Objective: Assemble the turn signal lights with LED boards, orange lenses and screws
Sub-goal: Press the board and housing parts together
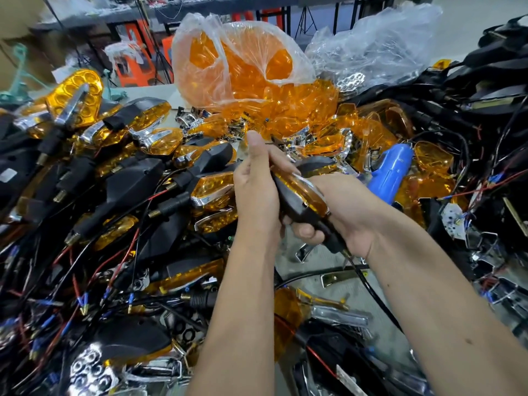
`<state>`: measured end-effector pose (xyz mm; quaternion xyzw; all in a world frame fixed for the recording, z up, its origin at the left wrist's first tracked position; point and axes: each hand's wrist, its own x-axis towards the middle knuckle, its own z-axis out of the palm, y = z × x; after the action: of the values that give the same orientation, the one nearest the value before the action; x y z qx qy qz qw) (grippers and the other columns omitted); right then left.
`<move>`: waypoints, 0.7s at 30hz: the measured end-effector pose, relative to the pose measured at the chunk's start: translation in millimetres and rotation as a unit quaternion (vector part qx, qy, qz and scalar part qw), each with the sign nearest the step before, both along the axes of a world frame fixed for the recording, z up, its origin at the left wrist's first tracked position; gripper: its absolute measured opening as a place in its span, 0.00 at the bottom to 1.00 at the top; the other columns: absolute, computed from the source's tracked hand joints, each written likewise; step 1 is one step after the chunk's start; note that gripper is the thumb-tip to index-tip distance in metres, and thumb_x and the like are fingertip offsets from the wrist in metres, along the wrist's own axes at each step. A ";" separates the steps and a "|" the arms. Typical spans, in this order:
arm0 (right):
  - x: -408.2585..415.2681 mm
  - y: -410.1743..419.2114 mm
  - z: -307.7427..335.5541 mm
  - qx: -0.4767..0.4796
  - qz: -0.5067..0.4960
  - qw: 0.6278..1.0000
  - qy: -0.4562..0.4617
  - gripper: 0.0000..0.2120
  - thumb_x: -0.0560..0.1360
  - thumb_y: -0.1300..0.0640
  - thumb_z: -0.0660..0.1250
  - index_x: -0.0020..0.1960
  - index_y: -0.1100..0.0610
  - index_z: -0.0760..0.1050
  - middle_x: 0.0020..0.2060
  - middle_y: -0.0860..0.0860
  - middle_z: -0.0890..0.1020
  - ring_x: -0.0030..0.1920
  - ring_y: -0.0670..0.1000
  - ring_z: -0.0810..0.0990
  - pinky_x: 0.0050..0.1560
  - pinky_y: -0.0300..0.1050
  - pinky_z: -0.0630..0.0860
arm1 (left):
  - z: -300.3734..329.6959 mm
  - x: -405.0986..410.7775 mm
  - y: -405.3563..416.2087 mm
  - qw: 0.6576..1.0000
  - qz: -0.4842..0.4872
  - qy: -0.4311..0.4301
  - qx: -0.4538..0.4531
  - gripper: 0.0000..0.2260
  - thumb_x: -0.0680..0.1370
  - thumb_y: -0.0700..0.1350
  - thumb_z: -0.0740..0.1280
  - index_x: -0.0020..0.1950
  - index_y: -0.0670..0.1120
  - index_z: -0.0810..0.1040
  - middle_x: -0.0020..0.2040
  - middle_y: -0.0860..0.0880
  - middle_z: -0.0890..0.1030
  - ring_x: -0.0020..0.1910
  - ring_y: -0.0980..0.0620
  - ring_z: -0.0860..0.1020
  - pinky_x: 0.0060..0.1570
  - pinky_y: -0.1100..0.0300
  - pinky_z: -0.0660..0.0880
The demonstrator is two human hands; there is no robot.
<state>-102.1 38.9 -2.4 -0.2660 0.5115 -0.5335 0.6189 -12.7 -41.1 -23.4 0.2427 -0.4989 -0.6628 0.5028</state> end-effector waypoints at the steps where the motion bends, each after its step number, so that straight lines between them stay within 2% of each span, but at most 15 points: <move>1: 0.0 -1.0 -0.8 0.020 -0.001 1.000 0.004 0.16 0.82 0.63 0.56 0.39 0.63 0.75 0.30 0.60 0.77 0.21 0.53 0.74 0.19 0.37 0.68 | 0.6 -0.9 0.6 1.000 -0.005 0.019 0.024 0.29 0.86 0.60 0.55 0.30 0.47 0.74 0.31 0.49 0.75 0.32 0.50 0.74 0.38 0.58 0.74; 3: 1.7 -2.9 -1.5 0.052 -0.010 0.998 0.023 0.17 0.84 0.60 0.55 0.41 0.65 0.75 0.30 0.61 0.79 0.22 0.55 0.77 0.19 0.39 0.72 | -0.2 -2.7 1.6 0.998 -0.012 0.039 0.056 0.30 0.86 0.61 0.55 0.28 0.46 0.71 0.28 0.50 0.70 0.29 0.52 0.69 0.34 0.57 0.69; 5: 1.6 -4.8 -5.1 0.049 -0.049 0.988 0.136 0.19 0.86 0.56 0.55 0.44 0.65 0.76 0.31 0.63 0.82 0.24 0.59 0.80 0.22 0.45 0.77 | -1.5 -5.1 2.9 0.997 0.007 0.027 0.068 0.31 0.86 0.61 0.55 0.26 0.48 0.69 0.27 0.51 0.67 0.28 0.52 0.65 0.37 0.54 0.66; 6: -0.4 -4.5 -8.1 0.028 -0.072 0.966 0.245 0.19 0.86 0.52 0.56 0.46 0.63 0.76 0.33 0.63 0.83 0.28 0.61 0.82 0.26 0.50 0.80 | -1.6 -5.7 3.1 0.997 0.028 0.011 0.070 0.31 0.85 0.62 0.55 0.25 0.49 0.69 0.27 0.52 0.67 0.29 0.52 0.65 0.41 0.51 0.66; 8: -9.6 -1.6 -10.0 -0.047 -0.089 0.879 0.467 0.18 0.84 0.43 0.61 0.46 0.55 0.77 0.38 0.57 0.83 0.37 0.58 0.82 0.35 0.54 0.81 | -0.1 -6.6 1.9 0.994 0.081 -0.031 0.071 0.32 0.85 0.64 0.54 0.23 0.52 0.68 0.27 0.52 0.68 0.34 0.48 0.67 0.49 0.43 0.68; 9: -15.5 1.1 -8.8 -0.091 -0.079 0.856 0.502 0.15 0.81 0.41 0.65 0.46 0.52 0.77 0.39 0.53 0.82 0.38 0.54 0.81 0.38 0.55 0.80 | 0.8 -6.9 1.2 0.990 0.104 -0.044 0.084 0.32 0.84 0.65 0.54 0.23 0.52 0.67 0.28 0.52 0.68 0.35 0.46 0.69 0.52 0.42 0.70; 11: -24.1 7.7 -5.7 -0.169 -0.006 0.887 0.430 0.13 0.74 0.44 0.77 0.50 0.51 0.79 0.44 0.50 0.83 0.39 0.47 0.84 0.38 0.52 0.82 | 1.9 -8.5 -1.4 0.981 0.137 -0.045 0.128 0.34 0.84 0.67 0.54 0.21 0.51 0.67 0.27 0.53 0.69 0.34 0.49 0.71 0.47 0.48 0.72; 13: -25.6 13.3 -5.8 -0.209 0.035 0.890 0.404 0.20 0.69 0.53 0.83 0.57 0.53 0.80 0.48 0.46 0.84 0.44 0.50 0.88 0.42 0.53 0.86 | 0.5 -10.0 -5.3 0.975 0.155 -0.045 0.154 0.34 0.84 0.67 0.53 0.22 0.51 0.68 0.27 0.54 0.71 0.31 0.51 0.72 0.40 0.54 0.71; 16: -20.4 14.1 -5.7 -0.244 -0.011 0.857 0.453 0.24 0.69 0.57 0.83 0.63 0.53 0.82 0.49 0.44 0.85 0.49 0.50 0.87 0.44 0.53 0.85 | 0.3 -10.1 -7.2 0.975 0.152 -0.034 0.157 0.33 0.84 0.67 0.50 0.26 0.50 0.69 0.30 0.52 0.72 0.34 0.50 0.73 0.39 0.55 0.73; 18: -20.6 12.9 -5.2 -0.249 -0.038 0.834 0.491 0.24 0.71 0.56 0.80 0.66 0.53 0.82 0.53 0.45 0.86 0.54 0.49 0.85 0.50 0.52 0.84 | 0.4 -11.2 -6.2 0.979 0.163 -0.015 0.119 0.32 0.86 0.65 0.48 0.28 0.48 0.69 0.30 0.52 0.71 0.33 0.51 0.72 0.38 0.58 0.72; 19: -21.8 13.1 -4.3 -0.250 -0.043 0.825 0.506 0.23 0.73 0.55 0.79 0.68 0.53 0.82 0.55 0.45 0.86 0.55 0.47 0.84 0.52 0.50 0.83 | 0.9 -12.2 -4.9 0.979 0.180 -0.011 0.091 0.32 0.87 0.62 0.48 0.29 0.48 0.69 0.29 0.53 0.71 0.31 0.53 0.71 0.36 0.61 0.71; 21: -22.1 15.1 -1.5 -0.245 -0.043 0.820 0.516 0.23 0.75 0.55 0.77 0.69 0.52 0.80 0.57 0.45 0.86 0.52 0.40 0.84 0.50 0.39 0.80 | 0.8 -13.8 -2.9 0.975 0.219 -0.003 0.032 0.30 0.88 0.58 0.49 0.30 0.46 0.68 0.27 0.56 0.70 0.28 0.57 0.69 0.33 0.68 0.69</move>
<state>-124.3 54.0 -3.9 -0.6232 0.6192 -0.4517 0.1554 -26.5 -44.1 -22.6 0.3636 -0.4138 -0.5515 0.6264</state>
